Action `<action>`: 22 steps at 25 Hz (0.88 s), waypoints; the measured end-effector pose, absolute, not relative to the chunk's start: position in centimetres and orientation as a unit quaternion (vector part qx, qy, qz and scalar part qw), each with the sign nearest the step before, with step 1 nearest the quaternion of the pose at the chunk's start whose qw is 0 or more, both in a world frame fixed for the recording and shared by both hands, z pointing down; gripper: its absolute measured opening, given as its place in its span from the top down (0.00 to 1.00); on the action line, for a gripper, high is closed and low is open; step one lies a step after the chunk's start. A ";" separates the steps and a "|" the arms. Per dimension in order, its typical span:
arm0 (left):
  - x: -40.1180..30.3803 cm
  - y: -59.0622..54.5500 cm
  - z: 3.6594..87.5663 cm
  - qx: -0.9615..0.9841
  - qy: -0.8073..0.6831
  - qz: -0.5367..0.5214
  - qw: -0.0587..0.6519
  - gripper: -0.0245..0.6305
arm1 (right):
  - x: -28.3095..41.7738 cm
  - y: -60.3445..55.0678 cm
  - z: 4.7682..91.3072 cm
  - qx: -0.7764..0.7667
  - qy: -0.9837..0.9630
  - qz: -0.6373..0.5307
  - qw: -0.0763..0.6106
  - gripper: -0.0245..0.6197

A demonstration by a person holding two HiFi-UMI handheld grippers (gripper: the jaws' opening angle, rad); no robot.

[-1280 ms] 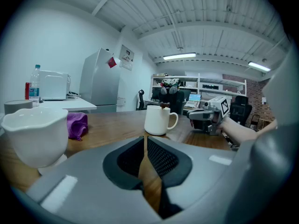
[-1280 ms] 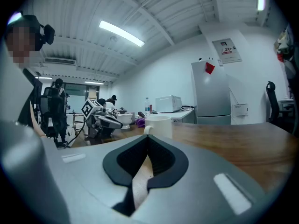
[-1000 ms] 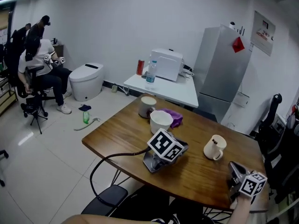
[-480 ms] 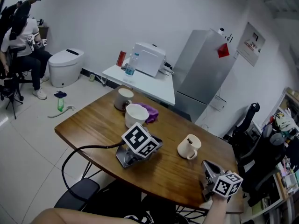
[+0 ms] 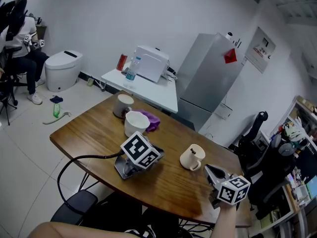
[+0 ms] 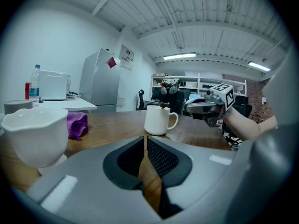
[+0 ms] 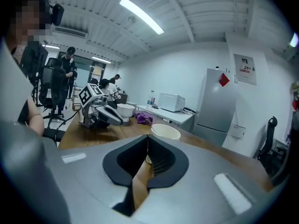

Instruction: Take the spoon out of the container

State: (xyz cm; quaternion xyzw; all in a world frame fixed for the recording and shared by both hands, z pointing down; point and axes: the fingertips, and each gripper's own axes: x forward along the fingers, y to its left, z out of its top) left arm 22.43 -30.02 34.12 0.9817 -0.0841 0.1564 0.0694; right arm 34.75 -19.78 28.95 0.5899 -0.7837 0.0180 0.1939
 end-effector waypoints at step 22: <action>22.9 -29.9 33.9 0.982 -0.084 0.156 0.069 0.93 | 31.1 -24.8 28.0 0.557 -0.705 -0.126 0.421 0.85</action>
